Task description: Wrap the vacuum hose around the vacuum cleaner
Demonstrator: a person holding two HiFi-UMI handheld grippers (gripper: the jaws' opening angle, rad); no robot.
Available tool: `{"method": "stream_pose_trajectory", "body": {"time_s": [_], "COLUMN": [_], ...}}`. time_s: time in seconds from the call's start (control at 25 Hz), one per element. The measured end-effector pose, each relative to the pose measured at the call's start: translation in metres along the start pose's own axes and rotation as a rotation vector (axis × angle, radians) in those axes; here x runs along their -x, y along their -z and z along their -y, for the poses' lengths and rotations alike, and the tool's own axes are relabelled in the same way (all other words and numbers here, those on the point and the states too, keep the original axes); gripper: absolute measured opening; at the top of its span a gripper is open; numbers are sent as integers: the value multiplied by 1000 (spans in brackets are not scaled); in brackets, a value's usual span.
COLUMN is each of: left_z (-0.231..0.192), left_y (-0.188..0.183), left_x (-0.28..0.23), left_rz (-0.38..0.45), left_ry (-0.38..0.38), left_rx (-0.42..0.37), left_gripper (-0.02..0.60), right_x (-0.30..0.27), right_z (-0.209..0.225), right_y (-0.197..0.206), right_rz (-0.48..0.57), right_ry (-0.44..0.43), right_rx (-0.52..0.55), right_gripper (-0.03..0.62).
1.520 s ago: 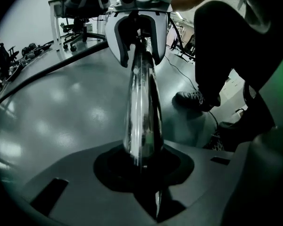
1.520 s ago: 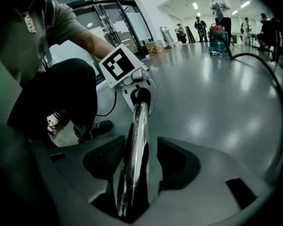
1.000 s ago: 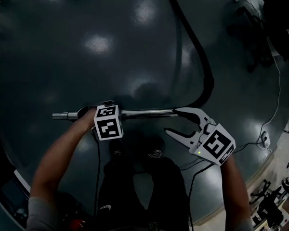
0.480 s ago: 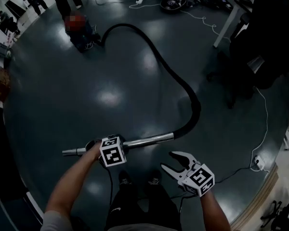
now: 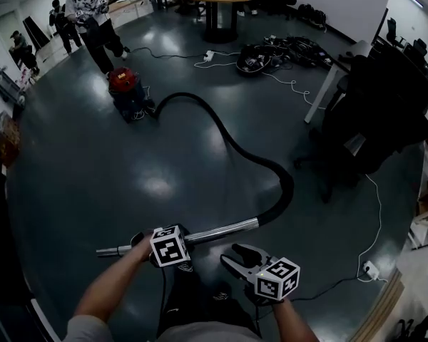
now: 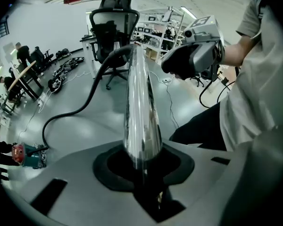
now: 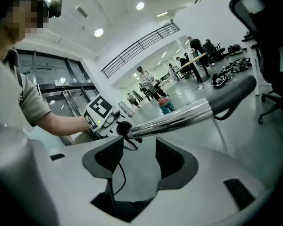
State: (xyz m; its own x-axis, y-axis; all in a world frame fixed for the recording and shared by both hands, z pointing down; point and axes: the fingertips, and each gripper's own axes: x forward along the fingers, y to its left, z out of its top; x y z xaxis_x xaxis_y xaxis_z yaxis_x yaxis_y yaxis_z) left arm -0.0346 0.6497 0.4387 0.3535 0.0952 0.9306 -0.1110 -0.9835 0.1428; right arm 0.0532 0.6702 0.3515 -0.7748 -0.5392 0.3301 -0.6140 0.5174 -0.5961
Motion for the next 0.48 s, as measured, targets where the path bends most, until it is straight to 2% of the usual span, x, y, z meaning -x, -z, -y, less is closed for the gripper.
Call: {"method": "stream_pose_trajectory", "body": {"time_s": [0.12, 0.28, 0.48], "left_z": [-13, -48, -94], "left_y": [-7, -28, -48], "left_x": [10, 38, 87], "left_rz": [71, 182, 291], "left_ry": [11, 20, 60], "left_rx": [19, 28, 25], "left_gripper": [117, 118, 119], "right_x": [-20, -45, -79], "right_z": [3, 12, 8], "right_y": [-21, -73, -152], "right_rz": [82, 210, 333], "right_ry": [39, 77, 104], "right_rx": [-110, -259, -259], "right_gripper": [216, 216, 218]}}
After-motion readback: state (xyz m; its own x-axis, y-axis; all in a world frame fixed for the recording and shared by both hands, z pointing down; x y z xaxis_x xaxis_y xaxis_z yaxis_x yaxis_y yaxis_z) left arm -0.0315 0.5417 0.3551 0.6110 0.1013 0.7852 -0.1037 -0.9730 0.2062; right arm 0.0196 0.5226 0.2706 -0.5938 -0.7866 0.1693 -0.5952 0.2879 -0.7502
